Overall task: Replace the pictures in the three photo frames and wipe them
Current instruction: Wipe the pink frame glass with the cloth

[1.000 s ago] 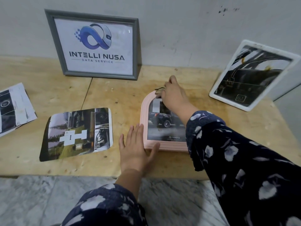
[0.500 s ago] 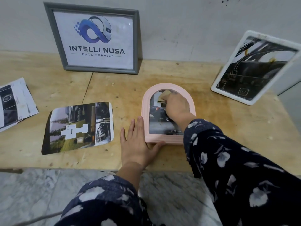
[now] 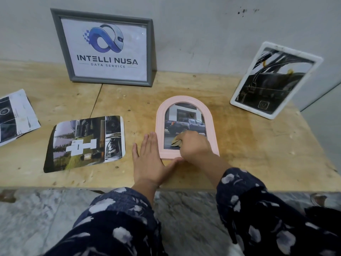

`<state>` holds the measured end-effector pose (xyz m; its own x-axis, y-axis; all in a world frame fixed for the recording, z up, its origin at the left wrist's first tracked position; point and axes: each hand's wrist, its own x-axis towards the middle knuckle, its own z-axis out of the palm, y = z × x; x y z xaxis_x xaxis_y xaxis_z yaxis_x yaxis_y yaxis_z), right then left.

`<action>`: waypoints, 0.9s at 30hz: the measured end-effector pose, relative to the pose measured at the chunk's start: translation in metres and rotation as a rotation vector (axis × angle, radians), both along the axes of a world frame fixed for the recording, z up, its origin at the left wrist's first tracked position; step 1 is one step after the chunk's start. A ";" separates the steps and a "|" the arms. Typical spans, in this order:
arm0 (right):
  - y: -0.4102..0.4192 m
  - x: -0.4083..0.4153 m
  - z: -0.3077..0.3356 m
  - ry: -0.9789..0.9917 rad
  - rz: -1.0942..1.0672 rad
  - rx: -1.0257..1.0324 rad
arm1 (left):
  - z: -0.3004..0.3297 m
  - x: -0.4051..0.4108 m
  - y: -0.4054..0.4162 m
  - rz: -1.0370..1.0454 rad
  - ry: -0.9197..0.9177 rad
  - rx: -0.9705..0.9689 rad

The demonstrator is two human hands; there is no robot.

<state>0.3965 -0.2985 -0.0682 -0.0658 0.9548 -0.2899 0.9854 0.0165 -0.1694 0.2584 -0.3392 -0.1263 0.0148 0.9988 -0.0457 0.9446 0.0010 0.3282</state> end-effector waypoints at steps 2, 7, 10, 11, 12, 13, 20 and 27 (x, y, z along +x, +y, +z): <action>0.010 0.009 0.013 0.170 -0.091 -0.076 | 0.000 0.000 0.000 -0.005 0.015 -0.004; 0.063 0.017 0.027 0.320 -0.326 0.329 | 0.000 0.001 0.001 -0.003 0.013 -0.003; 0.089 0.010 0.019 0.180 -0.263 0.395 | 0.000 0.000 0.001 -0.002 0.018 0.001; 0.096 0.009 0.013 0.162 -0.241 0.359 | 0.000 0.000 0.001 -0.003 0.015 0.003; 0.100 0.008 0.006 0.155 -0.217 0.300 | -0.001 0.000 0.001 -0.005 0.012 0.004; 0.100 0.008 -0.002 0.154 -0.187 0.237 | -0.001 0.000 0.001 -0.006 0.010 0.004; 0.060 -0.011 -0.027 0.219 0.056 0.233 | -0.005 0.001 0.002 -0.002 -0.006 0.020; 0.014 0.002 -0.024 0.132 0.250 0.135 | -0.004 0.001 0.001 -0.005 -0.002 0.034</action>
<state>0.3986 -0.2846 -0.0920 -0.3320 0.9336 -0.1349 0.9176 0.2865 -0.2755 0.2598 -0.3381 -0.1299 0.0203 0.9997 -0.0116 0.9440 -0.0153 0.3295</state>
